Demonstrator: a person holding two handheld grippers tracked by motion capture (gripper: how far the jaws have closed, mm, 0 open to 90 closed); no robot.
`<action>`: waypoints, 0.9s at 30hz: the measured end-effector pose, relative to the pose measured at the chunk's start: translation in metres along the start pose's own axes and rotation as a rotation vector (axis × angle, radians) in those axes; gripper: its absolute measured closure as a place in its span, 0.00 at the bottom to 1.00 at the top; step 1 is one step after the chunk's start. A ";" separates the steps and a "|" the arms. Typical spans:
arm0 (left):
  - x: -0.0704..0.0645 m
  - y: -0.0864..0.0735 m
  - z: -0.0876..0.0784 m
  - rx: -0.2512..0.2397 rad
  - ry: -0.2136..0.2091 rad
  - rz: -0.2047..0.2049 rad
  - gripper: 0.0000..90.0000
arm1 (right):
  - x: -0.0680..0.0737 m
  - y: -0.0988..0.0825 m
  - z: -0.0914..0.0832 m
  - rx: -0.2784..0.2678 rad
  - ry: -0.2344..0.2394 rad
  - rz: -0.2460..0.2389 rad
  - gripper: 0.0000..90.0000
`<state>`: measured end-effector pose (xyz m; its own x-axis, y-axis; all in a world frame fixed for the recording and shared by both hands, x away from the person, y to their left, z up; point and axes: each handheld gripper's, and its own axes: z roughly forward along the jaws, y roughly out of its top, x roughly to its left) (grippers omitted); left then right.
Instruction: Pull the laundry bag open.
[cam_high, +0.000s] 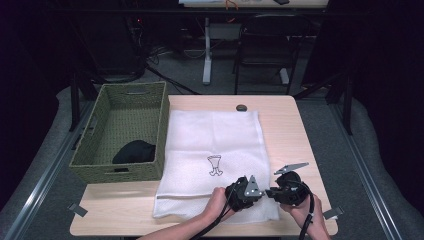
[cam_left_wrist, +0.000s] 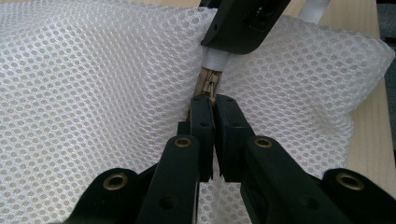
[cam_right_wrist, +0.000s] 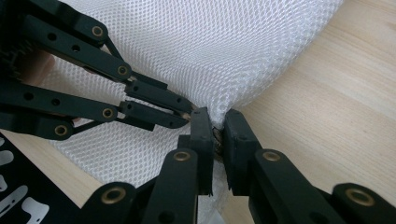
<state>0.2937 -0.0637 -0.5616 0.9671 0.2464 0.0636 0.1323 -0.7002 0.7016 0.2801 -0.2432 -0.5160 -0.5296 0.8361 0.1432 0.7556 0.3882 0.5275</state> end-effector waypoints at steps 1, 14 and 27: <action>0.000 0.000 0.000 -0.003 0.002 -0.001 0.97 | 0.000 0.000 0.000 0.000 0.000 0.000 0.93; -0.002 -0.002 -0.003 0.019 0.019 -0.003 0.97 | 0.000 -0.001 0.000 0.008 -0.018 -0.016 0.93; 0.000 -0.005 -0.009 0.039 0.018 -0.007 0.97 | -0.001 -0.002 0.000 0.008 -0.031 -0.014 0.93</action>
<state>0.2914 -0.0541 -0.5591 0.9622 0.2627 0.0715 0.1475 -0.7237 0.6742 0.2794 -0.2449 -0.5170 -0.5282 0.8420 0.1094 0.7512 0.4034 0.5225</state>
